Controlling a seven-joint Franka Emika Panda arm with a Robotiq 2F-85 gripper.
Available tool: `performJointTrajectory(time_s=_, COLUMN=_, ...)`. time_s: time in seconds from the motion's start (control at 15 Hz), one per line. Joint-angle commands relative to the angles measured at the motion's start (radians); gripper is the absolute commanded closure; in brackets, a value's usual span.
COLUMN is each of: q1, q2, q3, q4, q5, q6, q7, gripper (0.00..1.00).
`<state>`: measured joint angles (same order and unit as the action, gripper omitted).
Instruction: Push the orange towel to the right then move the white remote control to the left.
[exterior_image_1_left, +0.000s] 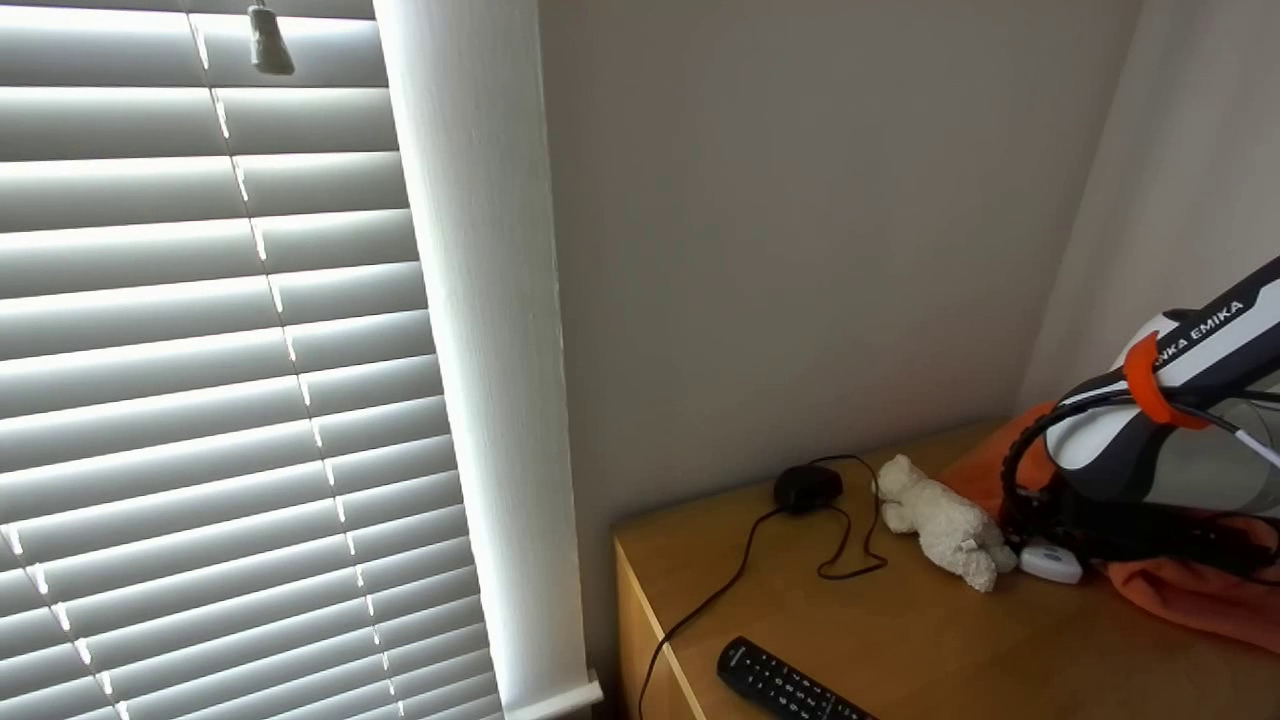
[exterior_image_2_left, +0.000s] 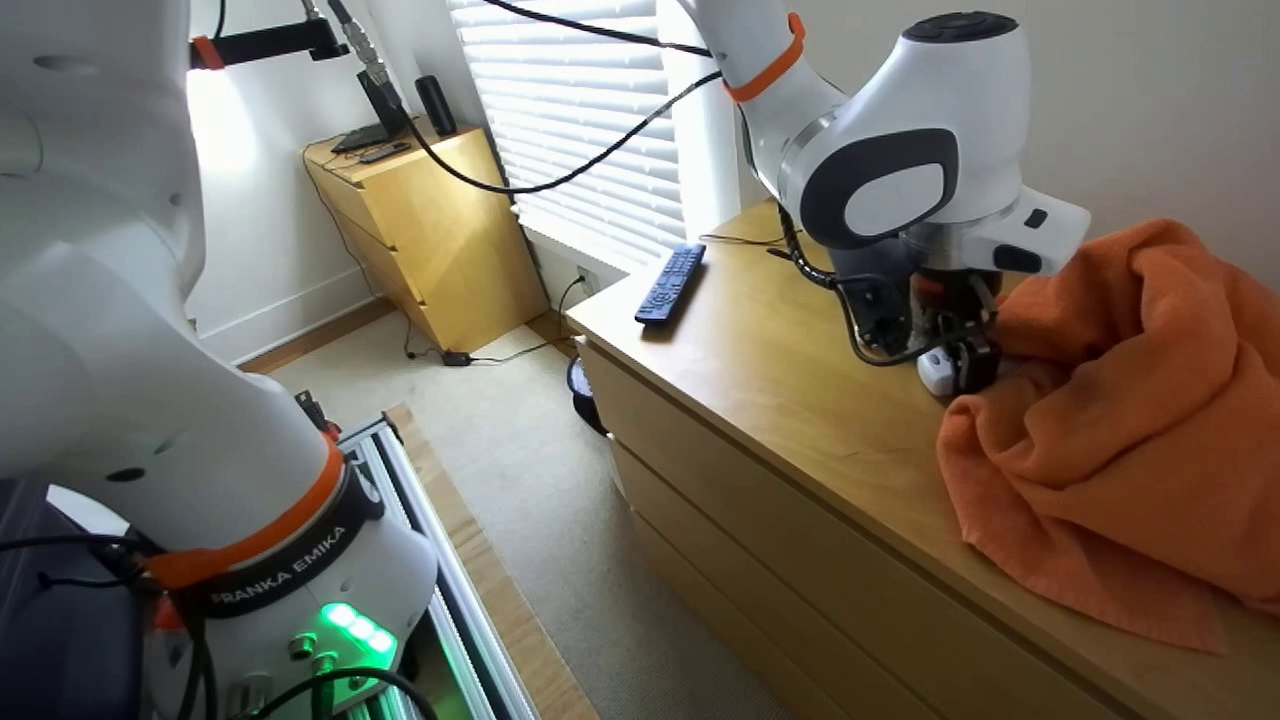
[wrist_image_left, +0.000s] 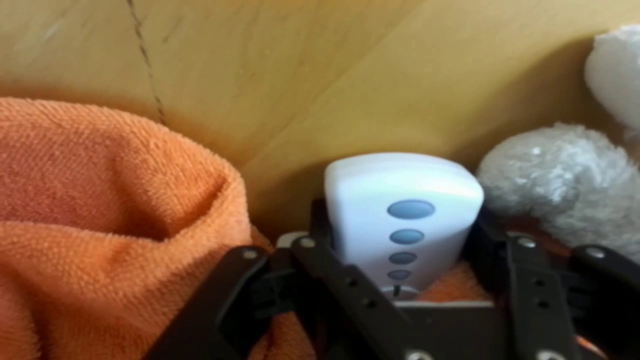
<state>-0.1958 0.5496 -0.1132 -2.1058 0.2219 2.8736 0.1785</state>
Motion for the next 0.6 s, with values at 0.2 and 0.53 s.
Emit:
performJointTrajectory(time_s=0.2, q1=0.039, q2=-0.135, q3=-0.024, q4=-0.079, q5=-0.02, q6=-0.178, q7=0.028, gripper=0.61)
performJointTrajectory(time_s=0.53, q1=0.027, q2=-0.332, q3=-0.006, q4=-0.174, q5=0.003, q6=-0.448, q7=-0.022, gripper=0.61)
